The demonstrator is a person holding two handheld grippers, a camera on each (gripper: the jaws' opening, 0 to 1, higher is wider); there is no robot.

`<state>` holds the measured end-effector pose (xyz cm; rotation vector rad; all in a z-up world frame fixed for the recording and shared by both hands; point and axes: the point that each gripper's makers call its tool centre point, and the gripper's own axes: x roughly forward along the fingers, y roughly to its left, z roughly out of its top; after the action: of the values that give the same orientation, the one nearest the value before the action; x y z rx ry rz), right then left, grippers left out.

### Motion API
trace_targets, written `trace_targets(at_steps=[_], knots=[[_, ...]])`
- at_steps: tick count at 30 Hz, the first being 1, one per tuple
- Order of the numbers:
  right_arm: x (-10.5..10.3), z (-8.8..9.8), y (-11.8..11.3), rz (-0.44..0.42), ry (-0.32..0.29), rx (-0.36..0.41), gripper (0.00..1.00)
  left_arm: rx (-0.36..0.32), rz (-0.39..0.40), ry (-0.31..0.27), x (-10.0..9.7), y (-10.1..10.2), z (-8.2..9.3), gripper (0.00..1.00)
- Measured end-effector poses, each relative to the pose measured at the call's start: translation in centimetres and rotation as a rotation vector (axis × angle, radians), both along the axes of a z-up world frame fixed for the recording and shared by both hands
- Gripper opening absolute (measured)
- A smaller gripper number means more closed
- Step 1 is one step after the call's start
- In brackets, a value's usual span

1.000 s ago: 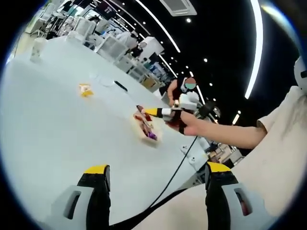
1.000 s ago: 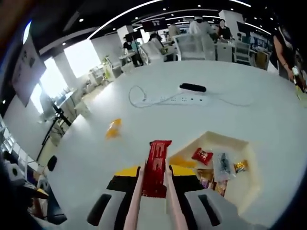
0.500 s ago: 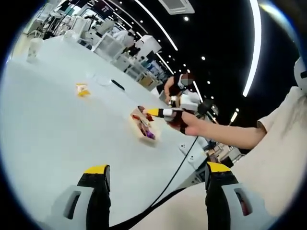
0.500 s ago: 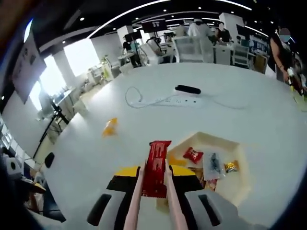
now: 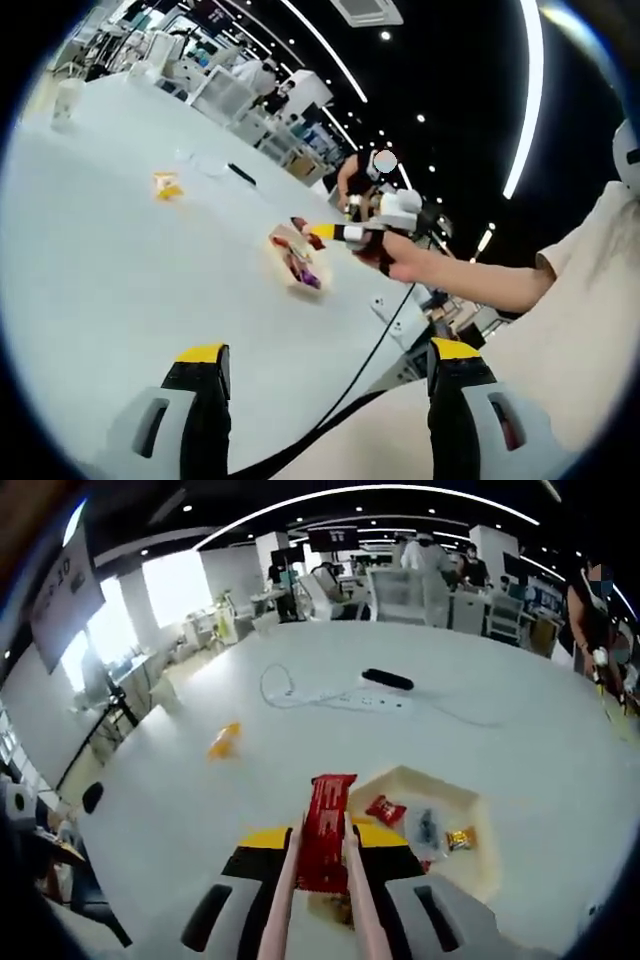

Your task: Place the target food into the container with the food tongs after gripping and lifting it, then release it inside without dropping or visibly crushing the food.

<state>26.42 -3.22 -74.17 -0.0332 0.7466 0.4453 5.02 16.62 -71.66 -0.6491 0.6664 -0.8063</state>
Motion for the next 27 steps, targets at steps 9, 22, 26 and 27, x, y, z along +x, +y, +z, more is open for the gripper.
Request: trace_targets(at_steps=[9, 22, 26, 27], knots=[[-0.1, -0.1, -1.3, -0.047, 0.005, 0.015, 0.22, -0.001, -0.003, 0.004, -0.4, 0.1, -0.2, 0.80], [0.0, 0.6, -2.9, -0.091, -0.012, 0.023, 0.22, -0.003, -0.007, 0.002, -0.3, 0.1, -0.3, 0.80], [0.2, 0.9, -3.2, -0.099, -0.018, 0.021, 0.23, -0.003, -0.021, 0.003, -0.3, -0.2, -0.3, 0.80], [0.2, 0.9, -3.4, -0.103, -0.019, 0.022, 0.23, -0.003, -0.023, 0.003, -0.2, -0.3, -0.3, 0.80]])
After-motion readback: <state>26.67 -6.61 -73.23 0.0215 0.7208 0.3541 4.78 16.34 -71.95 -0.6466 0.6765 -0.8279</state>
